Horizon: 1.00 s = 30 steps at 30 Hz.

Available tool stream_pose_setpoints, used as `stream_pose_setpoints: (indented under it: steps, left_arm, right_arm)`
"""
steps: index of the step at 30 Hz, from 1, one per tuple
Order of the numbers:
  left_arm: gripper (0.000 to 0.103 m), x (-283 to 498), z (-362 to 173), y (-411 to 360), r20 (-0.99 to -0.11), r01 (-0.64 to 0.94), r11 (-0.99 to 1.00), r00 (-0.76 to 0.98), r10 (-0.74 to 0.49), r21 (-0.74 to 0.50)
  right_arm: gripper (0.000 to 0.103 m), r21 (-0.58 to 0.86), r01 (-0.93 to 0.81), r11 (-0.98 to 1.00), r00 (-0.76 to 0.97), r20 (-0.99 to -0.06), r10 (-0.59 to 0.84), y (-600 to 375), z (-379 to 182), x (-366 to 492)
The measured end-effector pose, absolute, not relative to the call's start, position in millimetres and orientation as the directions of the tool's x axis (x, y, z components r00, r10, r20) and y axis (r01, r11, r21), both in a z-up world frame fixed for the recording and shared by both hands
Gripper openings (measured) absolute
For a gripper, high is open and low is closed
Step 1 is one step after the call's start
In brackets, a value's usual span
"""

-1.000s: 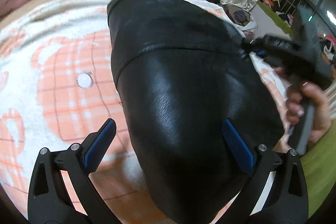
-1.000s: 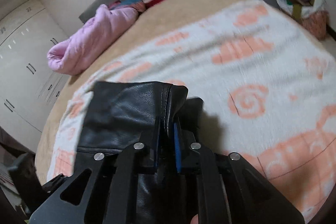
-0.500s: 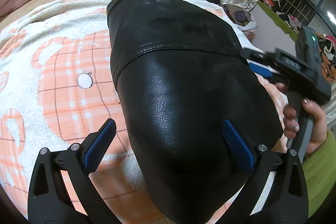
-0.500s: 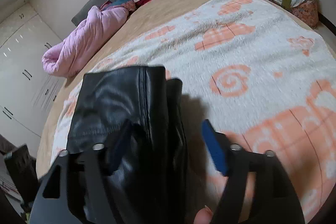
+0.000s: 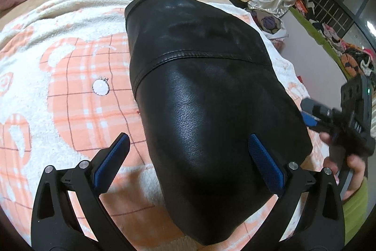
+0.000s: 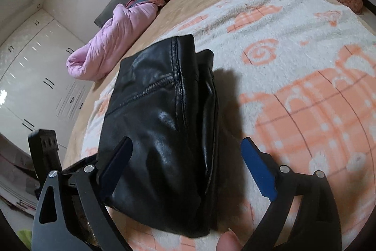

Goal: Fold large clothes
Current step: 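Press and square the folded jacket's edges with both grippers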

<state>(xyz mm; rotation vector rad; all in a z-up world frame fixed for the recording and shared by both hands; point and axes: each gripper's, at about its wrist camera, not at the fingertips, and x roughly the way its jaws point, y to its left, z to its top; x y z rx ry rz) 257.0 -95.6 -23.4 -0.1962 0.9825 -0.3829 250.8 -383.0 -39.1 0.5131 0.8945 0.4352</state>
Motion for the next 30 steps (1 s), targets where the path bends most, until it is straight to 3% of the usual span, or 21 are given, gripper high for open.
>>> stream_pose_setpoints:
  steps: [11,13,15,18,22,24,25,30]
  left_arm:
    - [0.094,265.6,-41.9,-77.6,-0.748,0.160,0.844,0.400,-0.529,-0.511]
    - [0.094,267.1,-45.0,-77.7,-0.747,0.155,0.836,0.385,-0.542,-0.526]
    - [0.094,269.0,-46.9,-78.6,-0.747,0.156,0.830,0.370,-0.552,-0.536]
    - [0.094,269.4,-42.7,-79.2,-0.756,0.164,0.839,0.372,-0.539,-0.518]
    - [0.094,268.8,-30.3,-75.6,-0.757,0.180,0.861,0.415,-0.504,-0.475]
    - [0.094,269.7,-30.4,-75.8,-0.770,0.182,0.875,0.419,-0.481,-0.448]
    - [0.094,270.2,-32.2,-77.0,-0.778,0.184,0.880,0.413,-0.474,-0.438]
    - [0.094,270.2,-35.6,-77.4,-0.779,0.190,0.878,0.407,-0.478,-0.439]
  right_arm:
    - [0.089,0.616,-0.123,0.778,0.504,-0.636,0.584,-379.6,-49.2,252.5]
    - [0.077,0.609,-0.122,0.784,0.499,-0.645,0.579,-377.2,-50.7,252.9]
    - [0.045,0.626,-0.131,0.769,0.490,-0.633,0.599,-374.2,-54.0,252.0]
    - [0.032,0.642,-0.133,0.755,0.507,-0.611,0.608,-368.5,-46.9,244.4]
    - [0.033,0.658,-0.161,0.736,0.523,-0.576,0.629,-357.8,-35.4,235.4]
    - [0.044,0.507,-0.160,0.847,0.543,-0.671,0.504,-344.8,-38.2,235.4]
    - [0.045,0.431,-0.166,0.887,0.558,-0.700,0.445,-339.6,-39.8,234.3]
    - [0.052,0.374,-0.174,0.911,0.592,-0.700,0.400,-338.8,-39.7,228.1]
